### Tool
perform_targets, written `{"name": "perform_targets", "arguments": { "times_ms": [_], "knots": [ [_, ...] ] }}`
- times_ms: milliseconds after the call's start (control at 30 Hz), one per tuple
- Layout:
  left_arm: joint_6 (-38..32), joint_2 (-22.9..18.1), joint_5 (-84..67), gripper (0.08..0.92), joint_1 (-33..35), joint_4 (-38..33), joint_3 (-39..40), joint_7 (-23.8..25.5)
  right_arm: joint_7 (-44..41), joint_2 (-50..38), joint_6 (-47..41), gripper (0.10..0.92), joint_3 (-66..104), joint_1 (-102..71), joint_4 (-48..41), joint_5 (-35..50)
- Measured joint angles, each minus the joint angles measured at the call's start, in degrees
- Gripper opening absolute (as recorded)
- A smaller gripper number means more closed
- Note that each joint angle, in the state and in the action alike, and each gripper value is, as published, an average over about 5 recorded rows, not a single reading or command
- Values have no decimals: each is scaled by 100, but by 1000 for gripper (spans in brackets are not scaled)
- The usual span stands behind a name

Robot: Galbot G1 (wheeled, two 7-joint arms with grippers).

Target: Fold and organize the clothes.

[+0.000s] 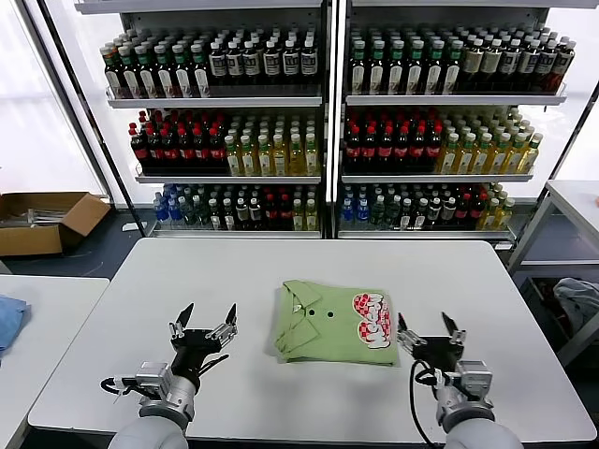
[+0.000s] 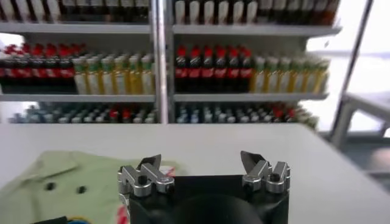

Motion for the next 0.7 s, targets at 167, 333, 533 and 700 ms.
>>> {"name": "perform_targets", "arguments": {
  "times_ms": [167, 333, 533, 700],
  "knots": [
    [-196, -35, 110, 823, -14, 45, -29, 39, 5, -70, 181, 823, 370, -314, 103, -354],
    [-341, -28, 177, 823, -8, 98, -52, 48, -1, -62, 241, 823, 525, -455, 228, -543],
    [-440, -18, 249, 823, 7, 152, -123, 77, -21, -69, 246, 823, 593, -494, 273, -688],
    [-514, -22, 262, 823, 25, 191, -195, 90, -40, -92, 266, 823, 657, -520, 258, -750]
  ]
}}
